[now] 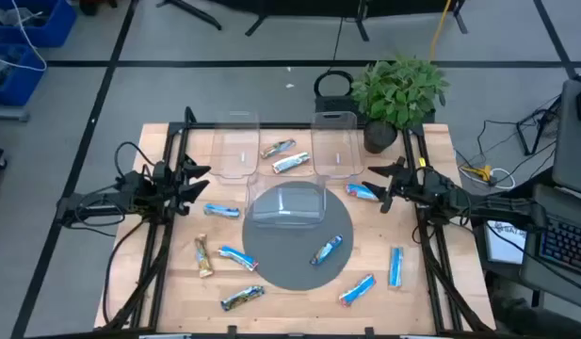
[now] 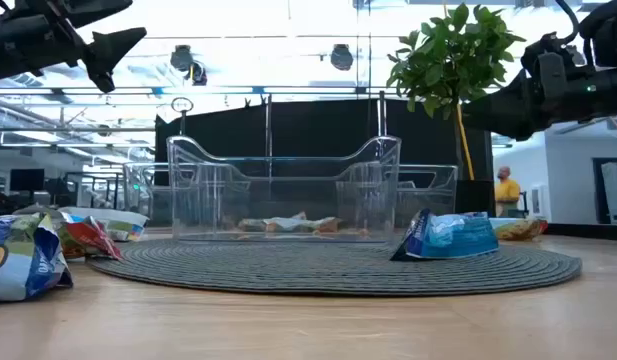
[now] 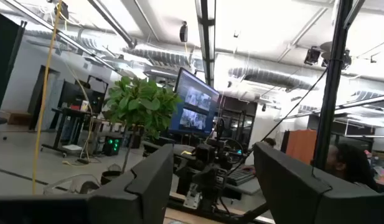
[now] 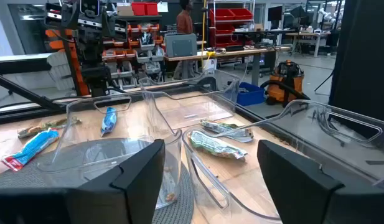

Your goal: Pick and place Granola Bars by type

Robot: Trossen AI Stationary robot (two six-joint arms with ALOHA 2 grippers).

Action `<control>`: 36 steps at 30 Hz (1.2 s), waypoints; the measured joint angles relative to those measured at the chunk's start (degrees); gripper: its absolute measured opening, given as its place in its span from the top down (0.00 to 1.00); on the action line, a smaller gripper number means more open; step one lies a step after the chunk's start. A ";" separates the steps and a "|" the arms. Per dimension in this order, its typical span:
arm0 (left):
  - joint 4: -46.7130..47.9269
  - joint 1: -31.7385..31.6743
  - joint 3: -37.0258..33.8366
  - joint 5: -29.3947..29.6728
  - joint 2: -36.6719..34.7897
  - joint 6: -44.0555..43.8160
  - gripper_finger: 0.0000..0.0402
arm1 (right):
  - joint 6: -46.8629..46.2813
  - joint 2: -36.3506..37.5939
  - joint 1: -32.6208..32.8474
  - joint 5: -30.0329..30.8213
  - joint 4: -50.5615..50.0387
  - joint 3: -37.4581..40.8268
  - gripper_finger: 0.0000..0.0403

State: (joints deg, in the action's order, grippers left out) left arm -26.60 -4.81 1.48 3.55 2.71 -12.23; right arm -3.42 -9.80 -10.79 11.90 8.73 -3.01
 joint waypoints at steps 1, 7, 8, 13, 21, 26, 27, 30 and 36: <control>-0.01 0.00 0.00 0.00 0.00 0.00 0.44 | 0.00 -0.02 0.00 0.00 0.00 0.02 0.39; -0.01 0.00 0.00 -0.01 0.00 0.00 0.44 | 0.00 -0.02 0.00 0.00 0.00 0.02 0.39; 0.00 0.00 0.00 0.00 0.00 0.00 0.44 | 0.00 -0.01 -0.01 0.00 0.00 0.01 0.39; -0.01 -0.01 0.00 0.00 -0.01 0.00 0.44 | 0.00 0.00 0.00 0.00 0.00 0.02 0.39; 0.01 0.01 0.00 0.00 -0.01 0.00 0.44 | -0.66 0.00 0.00 -0.02 0.00 0.02 0.39; 0.00 0.00 0.00 0.00 -0.01 0.00 0.44 | -2.01 0.00 0.00 -0.02 1.81 0.01 0.39; 0.01 0.00 0.00 0.00 0.00 0.00 0.44 | -2.34 -0.02 -0.01 -0.02 2.89 0.00 0.39; 0.01 0.01 0.00 0.00 0.01 0.00 0.44 | -3.60 0.00 0.00 1.38 6.44 0.00 0.39; 0.00 0.01 0.00 0.00 -0.01 0.00 0.44 | -5.94 -0.24 -0.02 9.24 8.23 -1.67 0.39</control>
State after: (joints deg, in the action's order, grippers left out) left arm -26.60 -4.80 1.48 3.55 2.70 -12.23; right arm -9.36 -10.05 -10.81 21.14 16.97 -4.68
